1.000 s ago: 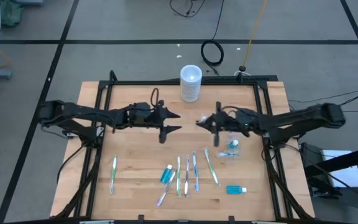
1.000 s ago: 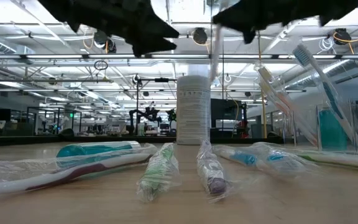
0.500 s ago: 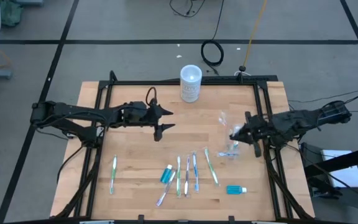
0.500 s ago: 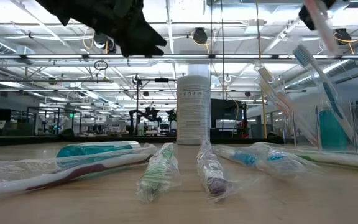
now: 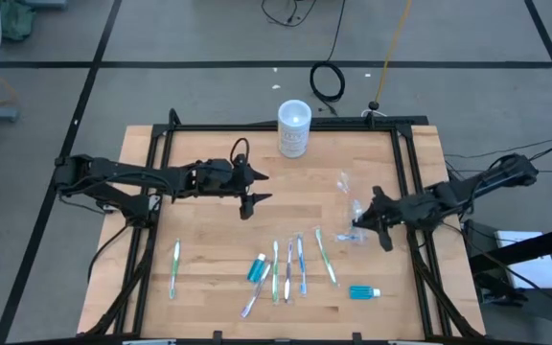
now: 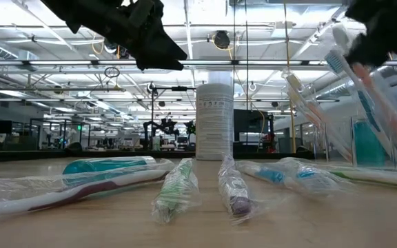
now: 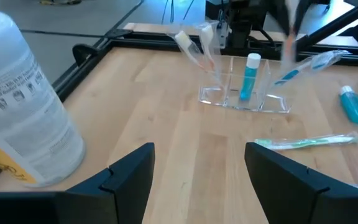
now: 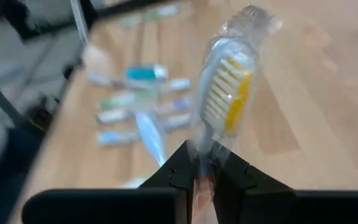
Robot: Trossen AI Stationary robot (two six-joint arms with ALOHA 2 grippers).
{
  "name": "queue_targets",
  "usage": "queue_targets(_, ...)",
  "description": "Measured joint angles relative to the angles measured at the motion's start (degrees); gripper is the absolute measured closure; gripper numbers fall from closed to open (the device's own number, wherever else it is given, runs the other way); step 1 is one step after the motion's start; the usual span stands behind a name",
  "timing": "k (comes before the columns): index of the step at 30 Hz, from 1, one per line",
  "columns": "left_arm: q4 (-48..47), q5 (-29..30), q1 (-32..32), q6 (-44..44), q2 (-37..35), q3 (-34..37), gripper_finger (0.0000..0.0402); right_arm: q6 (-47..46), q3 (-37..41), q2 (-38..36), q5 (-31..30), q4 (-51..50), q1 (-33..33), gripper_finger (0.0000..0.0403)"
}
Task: Pick & Place toothbrushing station
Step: Put the orange toothbrush into the transparent organizer, then put the left green toothbrush into the transparent organizer
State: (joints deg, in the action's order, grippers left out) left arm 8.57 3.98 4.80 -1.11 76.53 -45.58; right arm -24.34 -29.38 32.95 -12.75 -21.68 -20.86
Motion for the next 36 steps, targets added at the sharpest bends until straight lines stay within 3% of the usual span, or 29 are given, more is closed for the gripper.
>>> queue_targets(8, -0.55, -10.37, -0.14, -2.71, 0.38, 0.0, 0.0144, 4.3, 6.68, -0.15, 0.8, 6.02, 0.0, 0.0375)
queue_targets(16, -1.28, -10.4, -0.11, -2.58, 0.44, 0.04, 0.0144, 8.73, 5.84, -2.55, 0.54, 6.76, 0.0, 0.0297)
queue_targets(22, -1.21, -10.4, -0.07, -3.81, 0.44, 0.04, 0.0144, 15.25, 0.2, -6.0, 0.43, 7.04, 0.02, 0.0254)
queue_targets(25, -0.81, -10.28, -0.07, -2.91, 0.44, 0.04, 0.0144, 21.73, -1.81, -7.77, -4.12, 8.85, 0.0, 0.025)
queue_targets(28, 0.42, -9.96, -0.08, -2.36, 0.44, 0.04, 0.0144, 27.24, -0.96, -8.52, -17.06, 19.96, 0.22, 0.0255)
queue_targets(31, 1.34, -9.95, -0.07, -3.7, 1.04, 0.04, 0.0144, 29.75, 4.48, -7.11, -28.31, 40.64, 1.15, 0.0264)
queue_targets(33, 0.67, -9.96, -0.07, -5.77, 1.16, 0.07, 0.0144, 31.85, 10.16, -4.65, -28.2, 54.62, 2.1, 0.0271)
queue_targets(36, -1.93, -9.98, -0.47, -7.75, 1.07, 0.04, 0.0144, 38.37, 18.06, -0.73, -20.45, 72.13, 3.92, 0.0279)
